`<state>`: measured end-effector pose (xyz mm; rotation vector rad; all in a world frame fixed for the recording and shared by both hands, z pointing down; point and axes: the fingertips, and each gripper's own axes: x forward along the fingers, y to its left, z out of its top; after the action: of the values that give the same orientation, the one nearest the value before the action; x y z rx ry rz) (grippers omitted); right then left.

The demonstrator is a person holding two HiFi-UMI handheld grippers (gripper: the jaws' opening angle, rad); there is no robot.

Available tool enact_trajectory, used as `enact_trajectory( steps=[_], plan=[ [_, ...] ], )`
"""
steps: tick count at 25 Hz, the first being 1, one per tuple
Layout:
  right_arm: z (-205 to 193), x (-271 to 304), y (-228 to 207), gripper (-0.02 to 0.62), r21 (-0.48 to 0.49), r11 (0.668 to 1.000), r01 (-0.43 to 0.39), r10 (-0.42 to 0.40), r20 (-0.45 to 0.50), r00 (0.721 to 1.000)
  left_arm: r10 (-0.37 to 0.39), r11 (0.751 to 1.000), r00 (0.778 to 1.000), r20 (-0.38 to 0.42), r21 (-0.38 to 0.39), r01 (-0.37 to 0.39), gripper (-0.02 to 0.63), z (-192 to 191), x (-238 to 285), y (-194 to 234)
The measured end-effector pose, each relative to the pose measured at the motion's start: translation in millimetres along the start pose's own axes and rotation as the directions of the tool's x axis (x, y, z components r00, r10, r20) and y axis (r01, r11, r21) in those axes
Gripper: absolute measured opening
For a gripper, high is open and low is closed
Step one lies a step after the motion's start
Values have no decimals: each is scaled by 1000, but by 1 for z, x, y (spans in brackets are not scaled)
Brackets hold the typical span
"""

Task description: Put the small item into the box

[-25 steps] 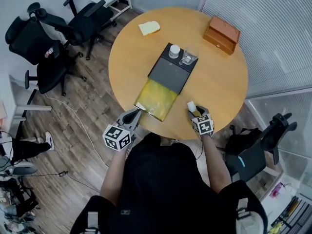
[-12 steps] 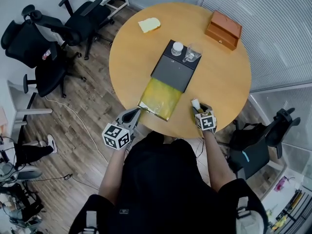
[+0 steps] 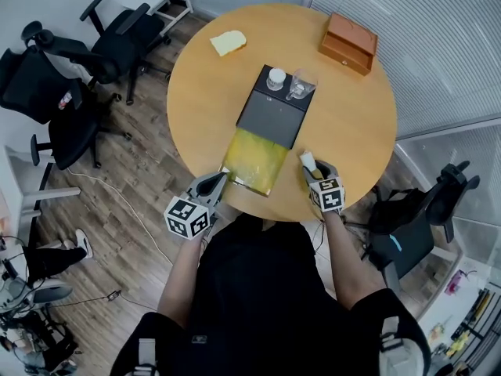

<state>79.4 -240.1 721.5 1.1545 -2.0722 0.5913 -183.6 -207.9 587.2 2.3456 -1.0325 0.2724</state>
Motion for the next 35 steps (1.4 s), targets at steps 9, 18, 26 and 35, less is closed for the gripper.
enact_trajectory(
  steps=[9,18,26,35],
  plan=[
    [46,-11,34,164,-91,996,-4,14,111,994,-26,1000,1000,-9,-12,26,6,-4,8,5],
    [64,0,61,164,-147,988,-41,58,118,991,-36,999,999,-4,-15,36,6,-1,9,10],
    [72,26,96,164,-234,965,-115,134,69,989,-7,999,1000,6,-45,7,6,-9,-2,17],
    [67,58,139,164,-280,927,-249,243,-55,968,39,996,999,18,-75,-38,6,-15,-20,30]
  ],
)
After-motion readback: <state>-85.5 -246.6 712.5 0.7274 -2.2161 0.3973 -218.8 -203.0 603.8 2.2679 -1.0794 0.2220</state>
